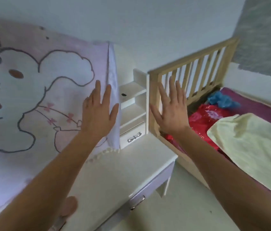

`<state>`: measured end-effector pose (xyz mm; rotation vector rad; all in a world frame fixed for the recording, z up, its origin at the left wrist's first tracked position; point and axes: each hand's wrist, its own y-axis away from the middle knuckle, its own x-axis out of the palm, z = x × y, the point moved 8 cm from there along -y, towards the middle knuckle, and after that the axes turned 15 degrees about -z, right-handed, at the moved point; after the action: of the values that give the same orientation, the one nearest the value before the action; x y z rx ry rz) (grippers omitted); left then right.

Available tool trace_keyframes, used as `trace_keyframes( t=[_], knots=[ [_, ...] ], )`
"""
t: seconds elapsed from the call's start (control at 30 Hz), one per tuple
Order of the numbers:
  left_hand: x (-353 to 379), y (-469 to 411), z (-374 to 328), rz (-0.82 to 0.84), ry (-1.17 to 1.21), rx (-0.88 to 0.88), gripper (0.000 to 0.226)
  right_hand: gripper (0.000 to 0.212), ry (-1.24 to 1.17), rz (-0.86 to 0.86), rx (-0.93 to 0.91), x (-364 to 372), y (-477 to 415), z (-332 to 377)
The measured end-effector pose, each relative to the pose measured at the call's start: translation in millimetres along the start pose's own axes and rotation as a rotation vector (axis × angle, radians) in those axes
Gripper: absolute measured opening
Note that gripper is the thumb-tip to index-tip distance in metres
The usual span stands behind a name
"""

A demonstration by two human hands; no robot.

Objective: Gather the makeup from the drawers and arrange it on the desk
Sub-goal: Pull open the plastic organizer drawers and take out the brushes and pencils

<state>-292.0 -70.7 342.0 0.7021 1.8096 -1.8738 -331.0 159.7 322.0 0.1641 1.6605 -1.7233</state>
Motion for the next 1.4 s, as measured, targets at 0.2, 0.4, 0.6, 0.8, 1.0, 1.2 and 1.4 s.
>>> trace_keyframes(
  t=[0.2, 0.4, 0.6, 0.8, 1.0, 1.2, 1.4],
  knots=[
    [-27.4, 1.1, -106.3, -0.087, 0.355, 0.318, 0.060, 0.073, 0.373, -0.002, 0.258, -125.6, 71.9, -56.1],
    [-73.0, 90.1, -311.0, 0.100, 0.859, 0.488, 0.062, 0.074, 0.810, 0.007, 0.502, -333.2, 236.2, -99.4],
    [-242.8, 194.6, -485.0, 0.141, 1.222, 0.817, 0.064, 0.076, 1.169, -0.196, 0.769, -570.4, 354.8, -64.1],
    [-414.0, 291.4, -587.4, 0.040, 1.442, 1.038, 0.065, 0.076, 1.360, -0.378, 0.934, -725.5, 466.6, -8.0],
    [-535.9, 395.4, -675.8, 0.040, 1.600, 1.078, 0.067, 0.077, 1.489, -0.310, 1.008, -849.0, 569.8, 11.4],
    [-621.7, 485.0, -741.0, 0.092, 1.680, 1.184, 0.066, 0.078, 1.572, -0.356, 1.105, -953.2, 657.9, 31.7],
    [-674.0, 576.9, -831.1, 0.144, 1.722, 1.306, 0.068, 0.081, 1.635, -0.361, 1.242, -1027.9, 754.0, 18.4]
  ],
)
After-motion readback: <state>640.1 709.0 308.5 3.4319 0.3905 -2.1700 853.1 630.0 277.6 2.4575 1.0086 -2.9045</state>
